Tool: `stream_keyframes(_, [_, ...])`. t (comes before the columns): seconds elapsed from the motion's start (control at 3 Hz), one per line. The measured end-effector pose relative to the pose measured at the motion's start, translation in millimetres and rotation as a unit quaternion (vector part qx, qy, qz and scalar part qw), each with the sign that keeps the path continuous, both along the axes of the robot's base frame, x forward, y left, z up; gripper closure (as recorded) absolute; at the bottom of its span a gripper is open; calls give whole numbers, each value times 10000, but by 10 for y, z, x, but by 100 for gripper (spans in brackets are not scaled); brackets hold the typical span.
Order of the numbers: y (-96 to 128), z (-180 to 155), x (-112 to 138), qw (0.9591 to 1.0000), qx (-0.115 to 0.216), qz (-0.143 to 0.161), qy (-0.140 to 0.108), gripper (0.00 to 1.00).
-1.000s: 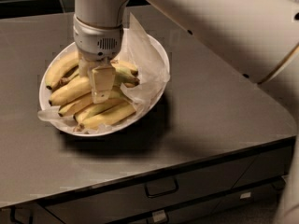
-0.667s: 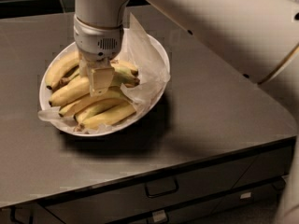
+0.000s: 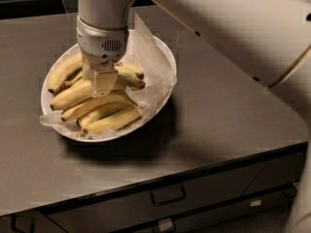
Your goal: Pick banana from white bowl
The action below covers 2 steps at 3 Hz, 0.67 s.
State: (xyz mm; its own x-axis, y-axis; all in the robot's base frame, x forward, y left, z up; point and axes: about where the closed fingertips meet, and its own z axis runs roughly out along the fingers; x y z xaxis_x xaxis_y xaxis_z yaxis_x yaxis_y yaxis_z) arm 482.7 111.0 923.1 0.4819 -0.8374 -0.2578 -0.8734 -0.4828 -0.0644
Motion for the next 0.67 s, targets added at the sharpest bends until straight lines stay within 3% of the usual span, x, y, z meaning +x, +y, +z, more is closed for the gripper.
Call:
stream_keyframes(0.33, [0,0,0,10000,1,0,-1,100])
stream_keyframes(0.67, [16,151,-53,9996,153,4,-244,100])
